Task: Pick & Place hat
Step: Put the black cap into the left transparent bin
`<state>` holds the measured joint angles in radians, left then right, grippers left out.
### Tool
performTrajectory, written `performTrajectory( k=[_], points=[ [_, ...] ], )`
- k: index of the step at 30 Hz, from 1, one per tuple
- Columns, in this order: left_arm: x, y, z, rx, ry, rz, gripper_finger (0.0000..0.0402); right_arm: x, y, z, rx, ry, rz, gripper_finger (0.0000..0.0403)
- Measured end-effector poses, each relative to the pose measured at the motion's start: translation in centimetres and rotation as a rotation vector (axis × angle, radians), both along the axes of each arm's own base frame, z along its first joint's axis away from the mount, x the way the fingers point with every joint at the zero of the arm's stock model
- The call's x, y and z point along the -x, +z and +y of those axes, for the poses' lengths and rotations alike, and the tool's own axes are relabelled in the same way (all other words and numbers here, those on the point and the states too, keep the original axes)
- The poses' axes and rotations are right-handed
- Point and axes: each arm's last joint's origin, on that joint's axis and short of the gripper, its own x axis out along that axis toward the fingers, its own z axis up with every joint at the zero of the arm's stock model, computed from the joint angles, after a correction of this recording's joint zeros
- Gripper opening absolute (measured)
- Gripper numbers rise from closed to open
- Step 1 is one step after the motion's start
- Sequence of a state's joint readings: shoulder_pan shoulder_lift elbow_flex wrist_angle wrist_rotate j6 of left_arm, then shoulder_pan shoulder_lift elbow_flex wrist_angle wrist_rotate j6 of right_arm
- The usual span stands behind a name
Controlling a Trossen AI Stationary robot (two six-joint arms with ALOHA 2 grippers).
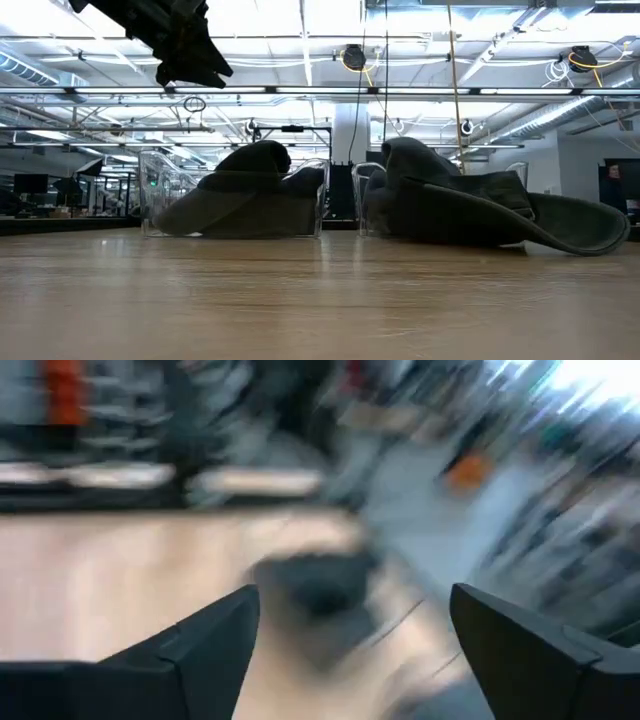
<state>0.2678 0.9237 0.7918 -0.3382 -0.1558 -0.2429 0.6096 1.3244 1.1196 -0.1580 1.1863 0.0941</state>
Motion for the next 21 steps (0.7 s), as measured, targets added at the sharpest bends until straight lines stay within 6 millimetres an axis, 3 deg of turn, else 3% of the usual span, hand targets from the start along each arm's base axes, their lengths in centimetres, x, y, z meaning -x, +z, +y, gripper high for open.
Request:
performTrajectory(
  k=[4,11,21],
  points=[
    [0.0,0.0,0.0,0.000,0.000,0.000,0.0196,1.4,-3.4,-0.6,-0.282,0.068,0.120,0.0308],
    [0.0,0.0,0.0,0.000,0.000,0.000,0.0196,0.9,-10.9,0.1,-0.384,0.099,0.334,0.0306],
    [0.0,0.0,0.0,0.000,0.000,0.000,0.0196,-2.3,-16.1,0.8,-0.425,-0.126,0.616,0.0306]
  ],
)
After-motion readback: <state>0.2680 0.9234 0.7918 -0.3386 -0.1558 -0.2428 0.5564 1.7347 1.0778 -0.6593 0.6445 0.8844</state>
